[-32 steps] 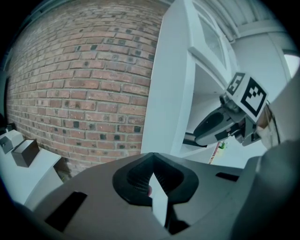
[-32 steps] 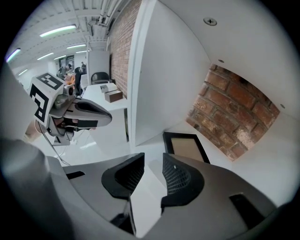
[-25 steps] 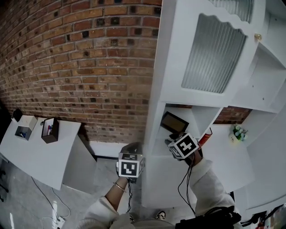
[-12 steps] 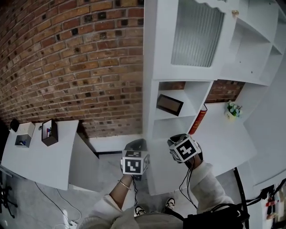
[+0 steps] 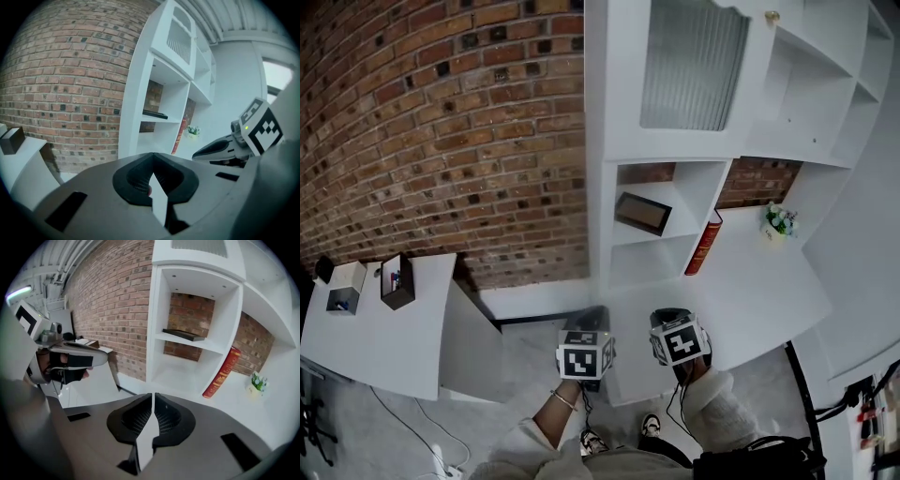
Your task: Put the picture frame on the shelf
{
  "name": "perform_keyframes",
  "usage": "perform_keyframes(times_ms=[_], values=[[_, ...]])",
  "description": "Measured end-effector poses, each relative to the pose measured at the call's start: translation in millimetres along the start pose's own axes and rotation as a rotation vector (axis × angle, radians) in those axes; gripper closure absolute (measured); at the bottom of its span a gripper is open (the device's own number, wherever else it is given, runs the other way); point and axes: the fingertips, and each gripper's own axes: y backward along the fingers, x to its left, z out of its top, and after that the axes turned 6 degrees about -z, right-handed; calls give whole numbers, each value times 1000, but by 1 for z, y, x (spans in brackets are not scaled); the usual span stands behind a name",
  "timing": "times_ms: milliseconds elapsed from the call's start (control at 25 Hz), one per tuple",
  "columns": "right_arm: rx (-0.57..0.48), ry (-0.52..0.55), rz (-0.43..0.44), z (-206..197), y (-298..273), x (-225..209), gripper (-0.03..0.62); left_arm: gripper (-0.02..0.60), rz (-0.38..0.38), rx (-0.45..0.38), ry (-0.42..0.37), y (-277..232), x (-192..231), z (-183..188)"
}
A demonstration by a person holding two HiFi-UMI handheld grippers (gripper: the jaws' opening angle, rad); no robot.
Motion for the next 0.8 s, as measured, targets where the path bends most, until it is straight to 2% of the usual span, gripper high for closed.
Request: perform_keyframes(times_ms=[120, 280, 400, 800], values=[[-21, -52, 7, -15, -1, -2, 562, 574, 4, -3, 33, -8, -10, -8], [-41, -51, 19, -22, 2, -10, 563, 574, 1, -40, 46, -16, -26, -3], [-66, -50, 23, -19, 4, -19, 563, 574, 28, -61, 51, -21, -28, 7], [-93, -83, 54, -26, 2, -38, 569, 574, 78, -15, 29, -35, -38, 1]])
